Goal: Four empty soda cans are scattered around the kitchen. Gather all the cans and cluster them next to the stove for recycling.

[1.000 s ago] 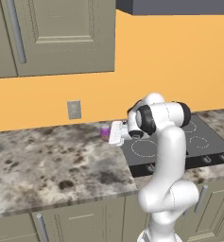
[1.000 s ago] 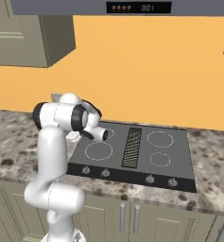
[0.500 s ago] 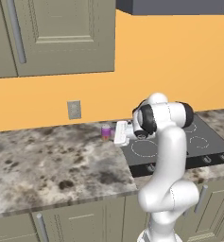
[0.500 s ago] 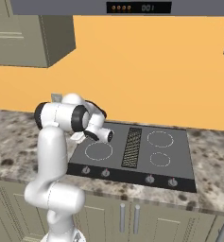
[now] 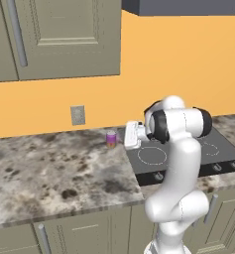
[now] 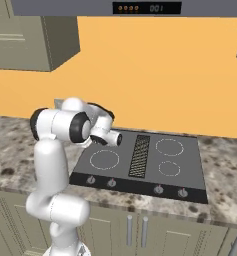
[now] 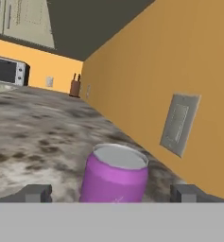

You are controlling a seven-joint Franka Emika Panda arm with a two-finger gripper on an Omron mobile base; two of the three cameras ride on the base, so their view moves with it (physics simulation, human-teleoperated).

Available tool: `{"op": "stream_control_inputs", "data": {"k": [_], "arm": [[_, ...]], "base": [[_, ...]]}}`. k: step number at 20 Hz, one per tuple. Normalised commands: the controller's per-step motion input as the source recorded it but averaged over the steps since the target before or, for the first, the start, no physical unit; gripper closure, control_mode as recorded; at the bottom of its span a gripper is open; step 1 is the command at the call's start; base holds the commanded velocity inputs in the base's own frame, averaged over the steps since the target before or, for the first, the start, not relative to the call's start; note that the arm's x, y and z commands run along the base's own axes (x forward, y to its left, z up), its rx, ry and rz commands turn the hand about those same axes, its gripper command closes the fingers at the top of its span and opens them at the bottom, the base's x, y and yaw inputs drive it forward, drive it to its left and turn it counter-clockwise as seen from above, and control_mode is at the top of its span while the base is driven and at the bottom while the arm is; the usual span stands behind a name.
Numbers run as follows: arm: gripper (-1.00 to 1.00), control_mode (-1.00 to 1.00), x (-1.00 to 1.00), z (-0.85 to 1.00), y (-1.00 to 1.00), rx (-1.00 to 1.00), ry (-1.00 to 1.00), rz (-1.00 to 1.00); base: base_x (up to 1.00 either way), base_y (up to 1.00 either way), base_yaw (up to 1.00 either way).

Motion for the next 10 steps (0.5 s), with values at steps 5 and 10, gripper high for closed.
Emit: {"op": "stream_control_inputs", "data": {"k": [5,10], "arm": [[-1.0,-1.0,-0.36,0.54,-0.19,-0.11,-0.04,0.0],[-1.0,-1.0,-0.42,0.54,-0.21,-0.11,-0.11,0.0]], "base": [[0.0,0.0,0.0],[0.0,0.0,0.0]]}}
